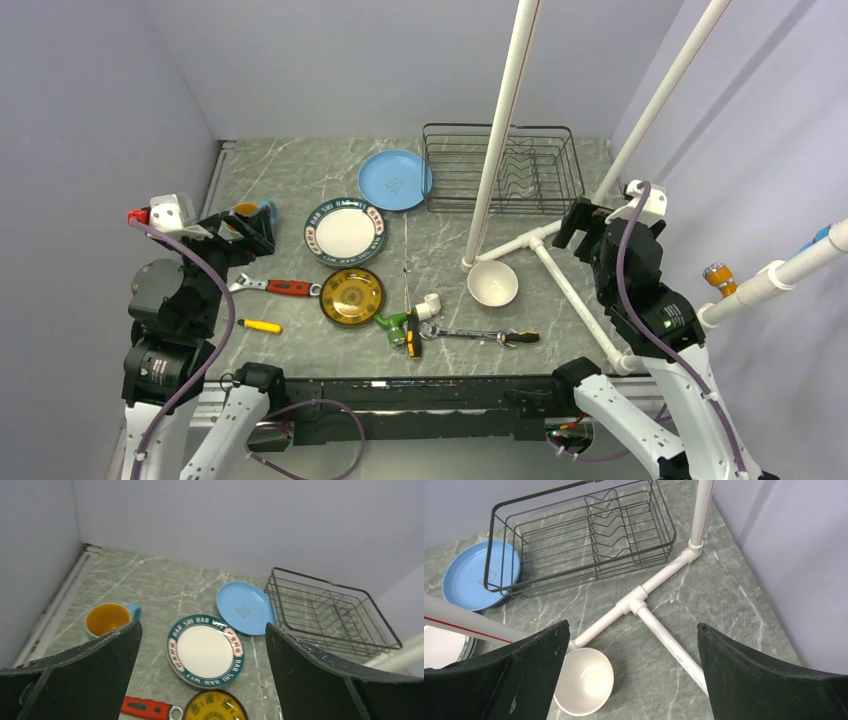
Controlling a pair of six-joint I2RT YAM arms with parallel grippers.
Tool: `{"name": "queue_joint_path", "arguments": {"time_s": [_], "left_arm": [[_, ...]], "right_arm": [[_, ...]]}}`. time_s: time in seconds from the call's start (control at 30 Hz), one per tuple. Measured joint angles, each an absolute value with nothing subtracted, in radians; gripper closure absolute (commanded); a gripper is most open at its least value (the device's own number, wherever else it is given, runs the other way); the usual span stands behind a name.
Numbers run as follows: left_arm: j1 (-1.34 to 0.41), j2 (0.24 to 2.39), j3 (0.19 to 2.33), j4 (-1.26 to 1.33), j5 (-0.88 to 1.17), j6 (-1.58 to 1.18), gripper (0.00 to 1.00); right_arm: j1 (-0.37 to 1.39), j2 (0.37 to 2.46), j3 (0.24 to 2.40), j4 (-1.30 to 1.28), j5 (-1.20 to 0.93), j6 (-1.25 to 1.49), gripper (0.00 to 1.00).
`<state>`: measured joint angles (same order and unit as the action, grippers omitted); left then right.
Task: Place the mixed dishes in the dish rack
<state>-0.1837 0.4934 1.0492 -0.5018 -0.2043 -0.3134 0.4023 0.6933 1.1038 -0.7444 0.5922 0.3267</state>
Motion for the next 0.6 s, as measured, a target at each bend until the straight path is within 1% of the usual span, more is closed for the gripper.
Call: {"name": "queue_joint_path", "arguments": {"time_s": [0.3,0.5,0.6], "left_arm": [[-0.184,0.525,0.948,-0.498,0.011,-0.389,0.01],[-0.184,0.650,0.867,-0.472,0.229,-0.437,0.01],[-0.195,0.715,0.810,-0.417,0.353,-0.483,0.01]], "right_arm": [[0.402,0.720,1.099,-0.781,0.540,0.395,0.00],[0.402,0.684,1.010,-0.781,0.440,0.412,0.00],[0.402,0.663,0.976,-0.781,0.402,0.422,0.00]]}}
